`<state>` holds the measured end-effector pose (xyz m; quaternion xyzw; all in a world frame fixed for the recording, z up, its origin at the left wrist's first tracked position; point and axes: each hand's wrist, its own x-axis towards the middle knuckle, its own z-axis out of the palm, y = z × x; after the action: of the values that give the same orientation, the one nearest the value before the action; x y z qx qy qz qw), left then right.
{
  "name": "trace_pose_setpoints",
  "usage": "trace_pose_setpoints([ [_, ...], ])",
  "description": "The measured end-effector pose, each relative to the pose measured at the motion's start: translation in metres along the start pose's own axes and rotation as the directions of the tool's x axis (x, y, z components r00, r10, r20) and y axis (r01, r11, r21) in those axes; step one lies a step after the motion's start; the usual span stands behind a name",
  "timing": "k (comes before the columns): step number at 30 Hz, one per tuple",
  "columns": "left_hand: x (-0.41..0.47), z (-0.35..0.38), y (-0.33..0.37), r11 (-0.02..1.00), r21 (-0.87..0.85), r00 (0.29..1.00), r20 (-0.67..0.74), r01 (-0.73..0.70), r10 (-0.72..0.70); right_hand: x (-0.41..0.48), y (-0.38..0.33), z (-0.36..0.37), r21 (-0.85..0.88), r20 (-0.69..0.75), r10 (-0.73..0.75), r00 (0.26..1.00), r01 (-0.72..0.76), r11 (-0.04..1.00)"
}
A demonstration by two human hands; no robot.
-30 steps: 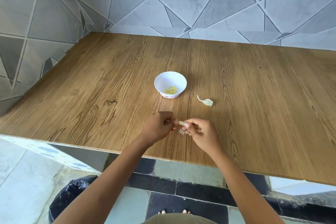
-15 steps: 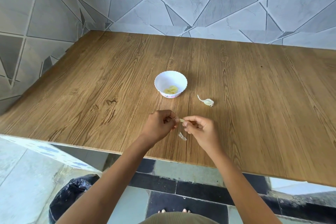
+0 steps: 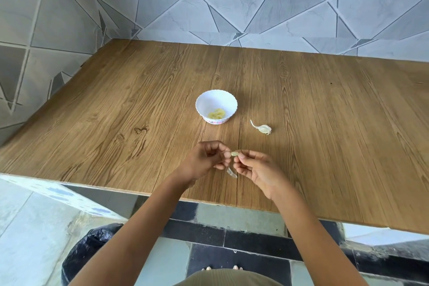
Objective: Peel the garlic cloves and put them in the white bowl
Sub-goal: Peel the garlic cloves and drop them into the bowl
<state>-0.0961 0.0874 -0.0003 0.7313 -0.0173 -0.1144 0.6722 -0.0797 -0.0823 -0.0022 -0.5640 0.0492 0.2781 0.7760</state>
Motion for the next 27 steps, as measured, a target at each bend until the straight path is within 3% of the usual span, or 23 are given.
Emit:
trace_pose_setpoints([
  [13, -0.001, 0.008, 0.007, 0.996, -0.067, 0.998, -0.032, 0.056, -0.059, -0.004, 0.0, 0.01, 0.025, -0.025, -0.026, 0.999, 0.027, 0.999],
  [18, 0.001, 0.016, 0.005, 0.982, 0.184, 0.961, -0.277, 0.047, 0.006, -0.006, 0.001, 0.014, -0.085, -0.19, -0.162, 0.968, 0.148, 0.985],
  [21, 0.004, 0.018, 0.0, 0.907, 0.42, 0.915, -0.378, 0.034, 0.14, -0.006, 0.003, 0.015, -0.062, -0.204, -0.176, 0.963, 0.166, 0.984],
  [24, 0.004, 0.014, -0.003, 0.817, 0.575, 0.891, -0.385, 0.029, 0.239, -0.008, 0.005, 0.011, -0.087, -0.19, -0.212, 0.959, 0.198, 0.976],
  [27, 0.002, 0.013, -0.006, 0.783, 0.622, 0.921, -0.292, -0.023, 0.259, -0.009, 0.006, 0.006, -0.096, -0.201, -0.242, 0.949, 0.226, 0.969],
])
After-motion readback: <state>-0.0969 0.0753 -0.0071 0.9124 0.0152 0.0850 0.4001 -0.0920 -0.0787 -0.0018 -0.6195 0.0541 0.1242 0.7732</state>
